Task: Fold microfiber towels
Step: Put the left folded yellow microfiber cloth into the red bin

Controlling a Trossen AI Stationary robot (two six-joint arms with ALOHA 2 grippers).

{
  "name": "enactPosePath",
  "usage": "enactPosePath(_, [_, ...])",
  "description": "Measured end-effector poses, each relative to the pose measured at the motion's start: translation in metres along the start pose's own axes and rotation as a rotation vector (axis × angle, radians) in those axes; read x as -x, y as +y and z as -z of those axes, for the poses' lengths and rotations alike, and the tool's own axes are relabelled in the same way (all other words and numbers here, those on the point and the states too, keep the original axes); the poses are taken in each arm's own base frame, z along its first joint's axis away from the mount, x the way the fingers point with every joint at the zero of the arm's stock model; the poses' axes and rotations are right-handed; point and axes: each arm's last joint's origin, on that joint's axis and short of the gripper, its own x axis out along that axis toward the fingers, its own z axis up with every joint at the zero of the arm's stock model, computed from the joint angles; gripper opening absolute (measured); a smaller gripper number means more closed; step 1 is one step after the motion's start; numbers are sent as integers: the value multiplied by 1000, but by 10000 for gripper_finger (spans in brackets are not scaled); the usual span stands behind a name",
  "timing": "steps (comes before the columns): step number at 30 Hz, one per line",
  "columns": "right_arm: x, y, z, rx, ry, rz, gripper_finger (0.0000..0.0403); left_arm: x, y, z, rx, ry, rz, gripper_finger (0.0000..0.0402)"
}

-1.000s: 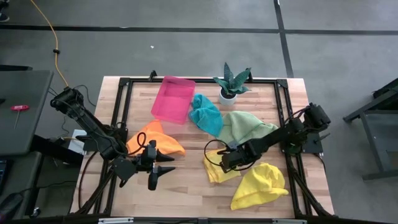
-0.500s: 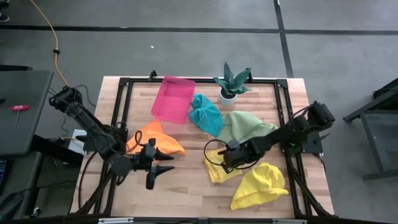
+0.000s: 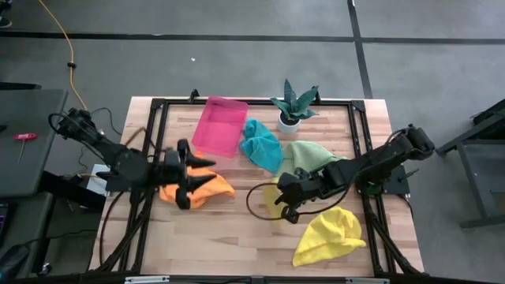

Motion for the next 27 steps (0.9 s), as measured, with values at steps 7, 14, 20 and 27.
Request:
enactPosePath(7, [12,20,-24,215,-22,-15,0,-23,18,-12,-23,146,49,205])
enactPosePath(14, [5,34,-29,324,-3,-18,0,-68,34,-3,9,320,175,261])
enactPosePath(20, [-1,41,-31,371,2,-28,0,-109,43,22,53,469,319,296])
enactPosePath(27, [0,46,-37,389,-46,-55,0,-144,40,54,59,523,445,307])
